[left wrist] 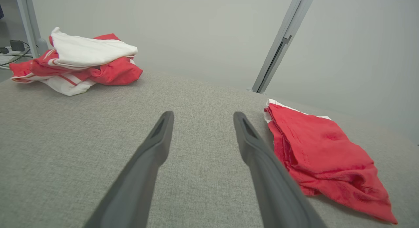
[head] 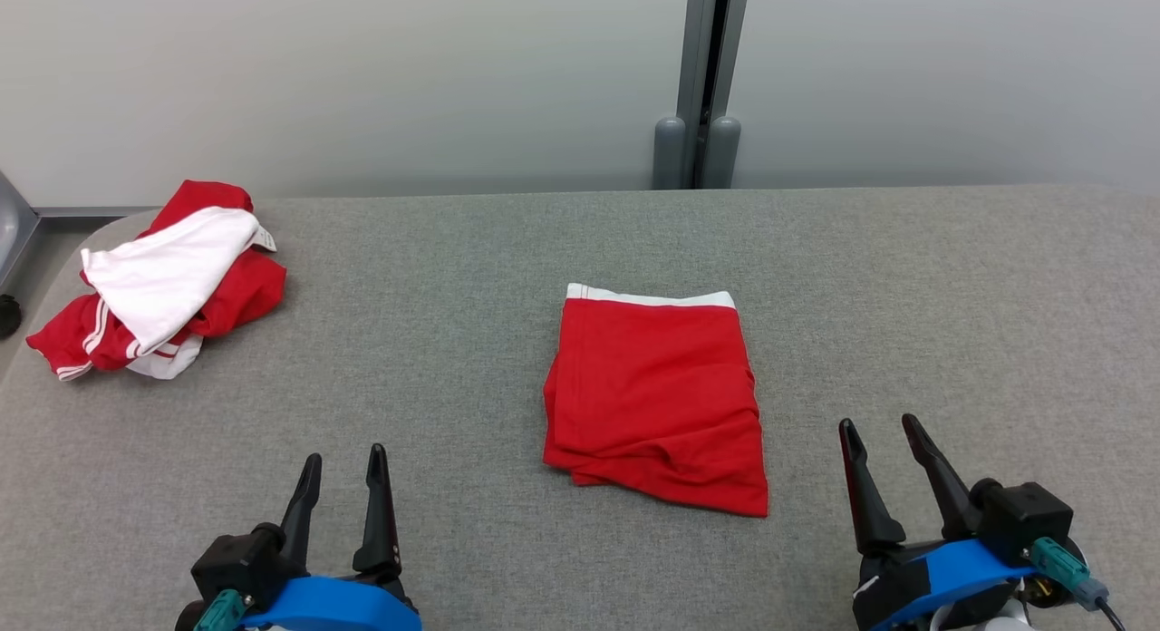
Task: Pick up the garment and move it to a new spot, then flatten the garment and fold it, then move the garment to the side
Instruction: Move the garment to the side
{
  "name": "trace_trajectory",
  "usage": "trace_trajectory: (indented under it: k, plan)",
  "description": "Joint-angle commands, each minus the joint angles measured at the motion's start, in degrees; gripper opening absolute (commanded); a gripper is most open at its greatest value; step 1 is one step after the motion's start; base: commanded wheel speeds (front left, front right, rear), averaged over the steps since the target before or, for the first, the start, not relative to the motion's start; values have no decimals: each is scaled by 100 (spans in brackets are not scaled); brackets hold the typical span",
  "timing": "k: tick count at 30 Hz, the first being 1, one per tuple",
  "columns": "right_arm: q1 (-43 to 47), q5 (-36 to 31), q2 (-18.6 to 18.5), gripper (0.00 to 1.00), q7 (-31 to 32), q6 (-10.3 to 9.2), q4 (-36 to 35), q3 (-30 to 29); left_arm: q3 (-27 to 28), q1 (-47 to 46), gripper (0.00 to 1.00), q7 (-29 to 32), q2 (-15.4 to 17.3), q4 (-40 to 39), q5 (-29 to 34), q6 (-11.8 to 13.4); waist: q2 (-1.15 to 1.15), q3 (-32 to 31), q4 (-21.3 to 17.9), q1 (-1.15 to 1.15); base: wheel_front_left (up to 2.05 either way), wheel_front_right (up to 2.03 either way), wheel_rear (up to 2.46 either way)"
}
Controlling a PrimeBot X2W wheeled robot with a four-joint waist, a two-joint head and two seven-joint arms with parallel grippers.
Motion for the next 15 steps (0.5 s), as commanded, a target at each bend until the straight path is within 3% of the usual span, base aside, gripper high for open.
trace_trajectory:
  k: [1,9,15]
  plan:
    - [82,16,4,100,13,1,3,3,38,10,100,-29,-11,12,50,-10,0,-1,1,0,0,0,0]
    - [-224,-138,5,100,258,1,42,8,29,-12,100,-29,-58,20,101,-51,0,26,59,0,0,0,0]
    - [-903,-502,3,100,1282,1,184,-242,4,-126,100,-29,-112,-27,150,-73,0,143,199,0,0,0,0]
